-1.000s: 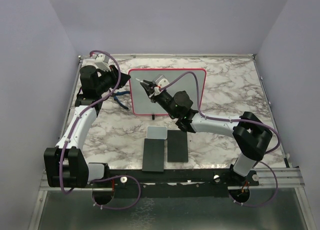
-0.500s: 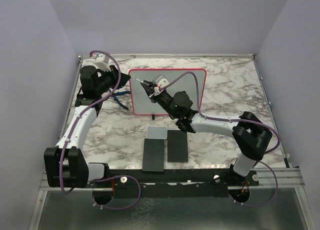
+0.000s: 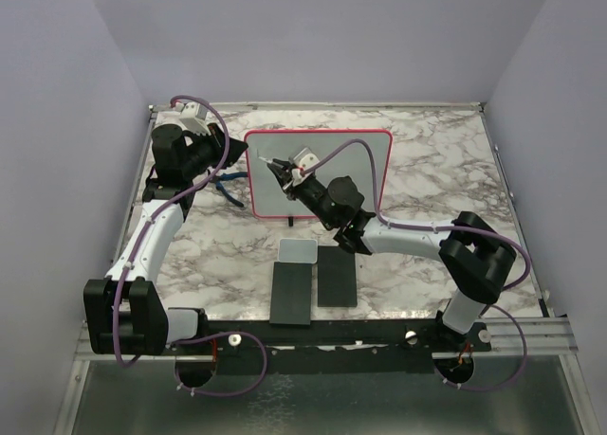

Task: Write a sentence on the whiteboard

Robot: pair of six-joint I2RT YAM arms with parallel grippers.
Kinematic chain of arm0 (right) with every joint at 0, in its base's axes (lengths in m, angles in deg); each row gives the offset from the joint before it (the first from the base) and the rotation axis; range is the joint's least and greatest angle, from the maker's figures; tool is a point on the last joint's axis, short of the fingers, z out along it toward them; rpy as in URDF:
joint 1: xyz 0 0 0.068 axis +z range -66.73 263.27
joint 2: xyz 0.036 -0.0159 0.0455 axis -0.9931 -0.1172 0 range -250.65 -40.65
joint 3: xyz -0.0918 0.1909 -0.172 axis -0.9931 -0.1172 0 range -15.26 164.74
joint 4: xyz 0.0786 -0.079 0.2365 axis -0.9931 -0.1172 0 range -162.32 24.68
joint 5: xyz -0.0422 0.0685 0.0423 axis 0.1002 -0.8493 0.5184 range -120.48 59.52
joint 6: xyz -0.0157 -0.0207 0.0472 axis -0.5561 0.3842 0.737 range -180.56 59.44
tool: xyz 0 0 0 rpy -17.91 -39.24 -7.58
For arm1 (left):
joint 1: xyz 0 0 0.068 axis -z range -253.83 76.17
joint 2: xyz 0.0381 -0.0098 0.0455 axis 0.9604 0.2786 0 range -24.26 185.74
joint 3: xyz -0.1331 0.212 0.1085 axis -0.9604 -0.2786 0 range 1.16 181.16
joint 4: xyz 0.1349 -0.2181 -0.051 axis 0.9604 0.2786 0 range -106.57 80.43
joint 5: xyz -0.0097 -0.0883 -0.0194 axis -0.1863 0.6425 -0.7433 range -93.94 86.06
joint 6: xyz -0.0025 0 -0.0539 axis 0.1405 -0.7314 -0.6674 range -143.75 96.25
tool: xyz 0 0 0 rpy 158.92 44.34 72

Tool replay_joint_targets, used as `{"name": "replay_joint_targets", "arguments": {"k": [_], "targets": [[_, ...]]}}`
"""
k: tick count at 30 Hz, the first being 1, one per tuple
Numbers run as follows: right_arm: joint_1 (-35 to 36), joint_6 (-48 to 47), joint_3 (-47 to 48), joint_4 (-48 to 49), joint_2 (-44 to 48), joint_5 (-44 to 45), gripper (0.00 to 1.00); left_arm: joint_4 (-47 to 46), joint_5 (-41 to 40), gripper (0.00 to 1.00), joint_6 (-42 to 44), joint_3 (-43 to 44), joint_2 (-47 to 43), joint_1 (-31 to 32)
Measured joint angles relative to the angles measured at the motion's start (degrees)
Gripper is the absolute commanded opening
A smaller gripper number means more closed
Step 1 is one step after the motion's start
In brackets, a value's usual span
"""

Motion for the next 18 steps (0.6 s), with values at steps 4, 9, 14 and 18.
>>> {"name": "replay_joint_targets", "arguments": {"k": [4, 9, 14, 18], "targets": [[0.2, 0.0, -0.3, -0.2, 0.0, 0.1, 0.01, -0.2, 0.1, 0.16, 0.0, -0.1, 0.0, 0.0], [0.6, 0.0, -0.9, -0.2, 0.0, 0.3, 0.01, -0.3, 0.2, 0.15, 0.0, -0.1, 0.0, 0.0], [1.0, 0.0, -1.1, -0.2, 0.0, 0.4, 0.01, -0.3, 0.2, 0.15, 0.0, -0.1, 0.0, 0.0], [1.4, 0.0, -1.2, -0.2, 0.0, 0.4, 0.01, -0.3, 0.2, 0.15, 0.0, -0.1, 0.0, 0.0]]}}
